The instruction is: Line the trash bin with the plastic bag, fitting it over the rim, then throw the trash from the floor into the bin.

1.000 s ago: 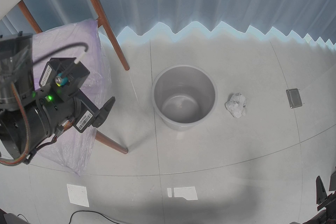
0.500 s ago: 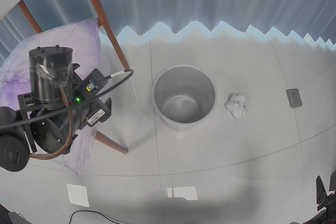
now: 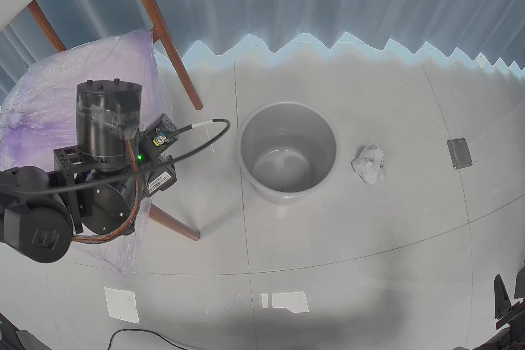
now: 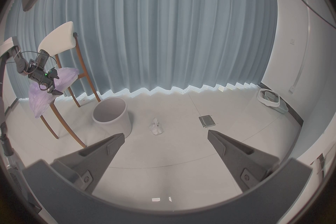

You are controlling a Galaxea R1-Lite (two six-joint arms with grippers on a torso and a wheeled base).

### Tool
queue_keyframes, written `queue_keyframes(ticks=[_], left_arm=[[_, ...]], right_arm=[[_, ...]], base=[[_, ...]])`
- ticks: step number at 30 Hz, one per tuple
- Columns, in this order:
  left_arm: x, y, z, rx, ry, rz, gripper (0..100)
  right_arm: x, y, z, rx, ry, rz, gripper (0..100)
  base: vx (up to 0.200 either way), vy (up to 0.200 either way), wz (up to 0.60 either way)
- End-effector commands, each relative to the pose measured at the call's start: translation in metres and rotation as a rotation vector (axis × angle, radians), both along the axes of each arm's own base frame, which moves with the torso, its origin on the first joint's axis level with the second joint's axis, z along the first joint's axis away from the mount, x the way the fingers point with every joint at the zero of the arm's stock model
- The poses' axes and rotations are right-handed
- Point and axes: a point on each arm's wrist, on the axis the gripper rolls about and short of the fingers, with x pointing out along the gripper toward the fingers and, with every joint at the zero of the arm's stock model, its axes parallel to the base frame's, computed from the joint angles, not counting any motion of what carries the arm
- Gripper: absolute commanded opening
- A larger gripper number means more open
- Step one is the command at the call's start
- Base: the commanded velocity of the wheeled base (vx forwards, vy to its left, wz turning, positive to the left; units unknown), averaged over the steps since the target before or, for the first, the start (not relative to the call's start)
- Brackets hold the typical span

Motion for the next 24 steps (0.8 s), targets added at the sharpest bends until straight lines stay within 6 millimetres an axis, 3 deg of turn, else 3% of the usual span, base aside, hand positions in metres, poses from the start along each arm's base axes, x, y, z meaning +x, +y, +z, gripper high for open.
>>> queue_keyframes(ticks=[1, 5, 6, 17, 24], left_arm=[[0.009, 0.01, -0.002, 0.001, 0.007, 0.043, 100], [0.011, 0.017, -0.001, 0.001, 0.005, 0.065, 100], [0.011, 0.017, -0.001, -0.001, 0.005, 0.063, 0], [0.009, 0.012, 0.009, -0.101, -0.072, -0.019, 0], [-0.013, 0.015, 0.018, -0.379, -0.125, -0.034, 0]], right_arm=[[0.0, 0.0, -0.005, 0.0, 0.0, 0.0, 100], [0.0, 0.0, -0.005, 0.0, 0.002, 0.0, 100], [0.0, 0.0, -0.005, 0.0, 0.0, 0.0, 100], [0.0, 0.0, -0.005, 0.0, 0.003, 0.0, 100], [0.0, 0.0, -0.005, 0.0, 0.002, 0.0, 100]], base=[[0.0, 0.0, 0.0], [0.0, 0.0, 0.0], [0.0, 0.0, 0.0], [0.0, 0.0, 0.0], [0.0, 0.0, 0.0]])
